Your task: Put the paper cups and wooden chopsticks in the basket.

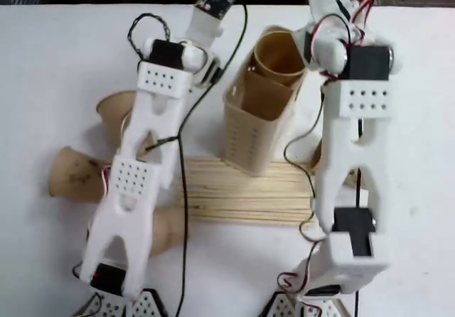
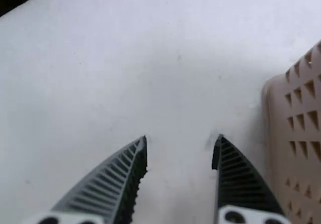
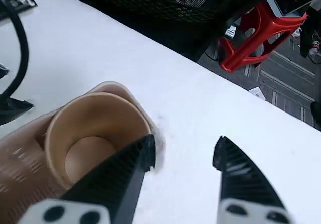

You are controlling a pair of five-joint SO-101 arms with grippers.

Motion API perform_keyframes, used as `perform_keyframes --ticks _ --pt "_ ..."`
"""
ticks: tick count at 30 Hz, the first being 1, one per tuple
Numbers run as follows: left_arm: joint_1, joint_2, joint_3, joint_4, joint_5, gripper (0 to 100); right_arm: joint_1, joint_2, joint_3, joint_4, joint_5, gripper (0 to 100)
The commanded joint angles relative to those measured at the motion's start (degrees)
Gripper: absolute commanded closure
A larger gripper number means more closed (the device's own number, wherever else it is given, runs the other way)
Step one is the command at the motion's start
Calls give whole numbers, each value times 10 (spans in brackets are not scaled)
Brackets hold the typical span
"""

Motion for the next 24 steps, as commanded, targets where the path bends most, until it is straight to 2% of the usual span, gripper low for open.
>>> perform_keyframes --ticks 1,11,24 --pt "-7 -44 -24 11 -3 774 7 50 -74 -6 20 796" --pt "-29 -44 -22 10 -4 774 7 142 -142 46 22 796" --pt "-43 -44 -22 34 -6 774 7 241 -142 -3 22 800"
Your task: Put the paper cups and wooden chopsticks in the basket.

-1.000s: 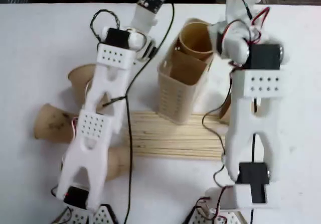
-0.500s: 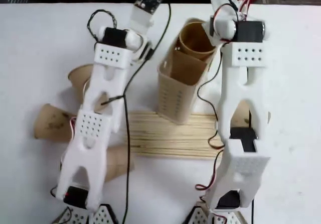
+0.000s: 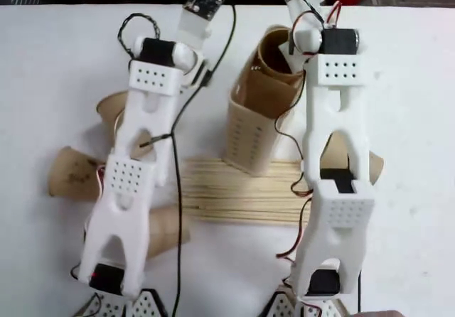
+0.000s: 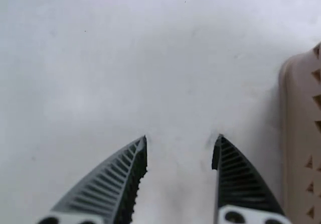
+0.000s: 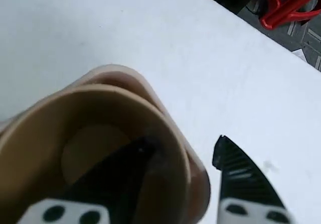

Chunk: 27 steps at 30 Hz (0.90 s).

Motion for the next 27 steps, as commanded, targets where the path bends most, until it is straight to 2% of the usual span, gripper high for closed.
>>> perform_keyframes --ticks 1,3,7,10,13,19,23,27 --pt "-20 -44 -22 3 -6 774 9 7 -25 -23 7 801" --pt "-26 -44 -22 3 -6 774 9 11 -25 -23 7 827" --pt "-47 -44 -22 1 -6 774 10 10 -26 -44 6 995" --pt "-68 -44 -22 2 -6 774 14 10 -26 -44 -18 982" --pt "-87 -44 -22 2 -4 774 23 11 -40 -34 -106 983" --pt "-112 -44 -22 5 -2 775 31 15 -73 61 -265 984" --pt "-124 -44 -26 29 -1 775 32 24 -73 70 -334 984" --pt "-145 -48 -25 53 0 775 28 45 -75 93 -365 984"
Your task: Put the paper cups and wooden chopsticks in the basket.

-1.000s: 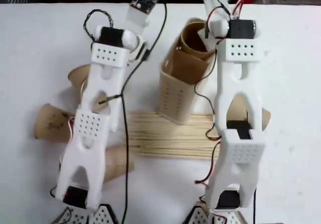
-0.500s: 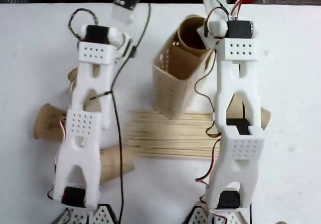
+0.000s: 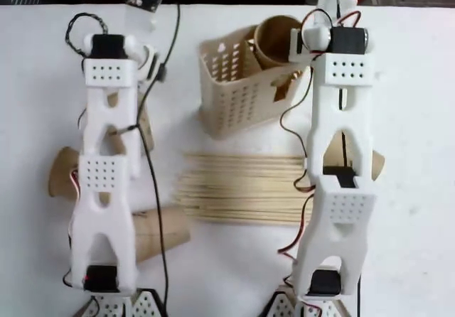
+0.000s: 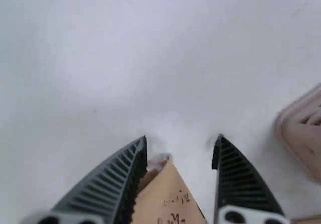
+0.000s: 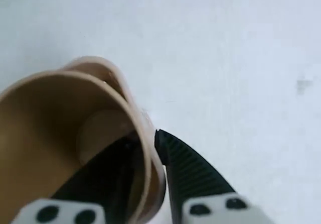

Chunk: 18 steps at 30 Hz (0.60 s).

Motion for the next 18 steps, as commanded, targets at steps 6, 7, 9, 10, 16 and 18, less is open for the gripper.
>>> perform_keyframes --ticks 6,7,9,10,16,18 --pt "-52 -50 -21 30 28 775 7 7 -23 73 -63 983" --pt "-54 -50 -21 30 32 775 6 5 -29 87 -75 979" --pt "-57 -50 -10 31 32 775 2 0 -46 113 -99 961" --pt "-57 -51 2 31 33 775 0 0 -56 130 -108 954" --pt "-54 -51 62 31 33 775 -19 0 -49 141 -140 950" --pt "-56 -51 67 31 33 775 -29 3 -57 139 -137 949"
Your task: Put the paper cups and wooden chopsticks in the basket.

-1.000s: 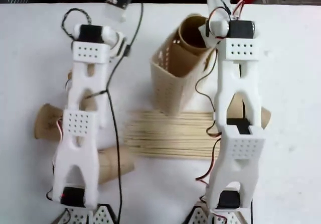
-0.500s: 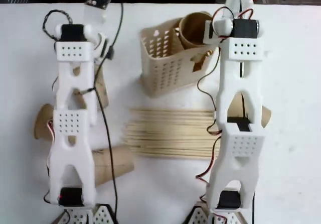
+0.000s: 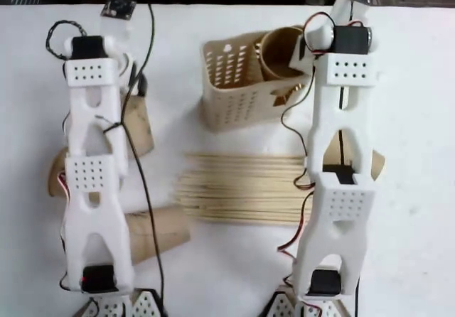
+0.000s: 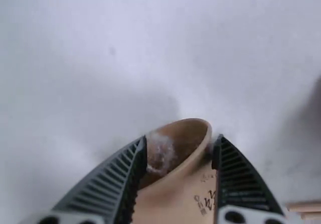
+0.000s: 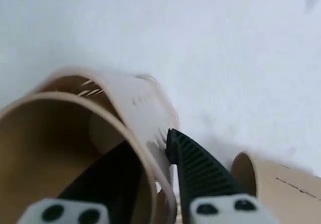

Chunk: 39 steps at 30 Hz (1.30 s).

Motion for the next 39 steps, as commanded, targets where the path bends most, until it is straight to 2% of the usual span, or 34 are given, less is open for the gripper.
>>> perform_keyframes --ticks 1,8,17,25,31,35,39 --pt "-6 -51 1 4 6 775 -30 -7 -11 2 0 942" --pt "-10 -51 -61 4 3 775 -41 -15 -18 -9 172 757" --pt "-13 -52 -148 4 5 775 42 -53 -30 10 317 748" --pt "-10 -145 -144 4 5 775 53 -124 -26 10 319 748" --pt "-11 -179 -141 4 5 775 23 -119 17 11 317 745" --pt "-12 -184 -68 4 3 775 5 -104 33 10 317 740" --pt "-12 -184 -36 3 2 775 -2 -117 33 -12 318 659"
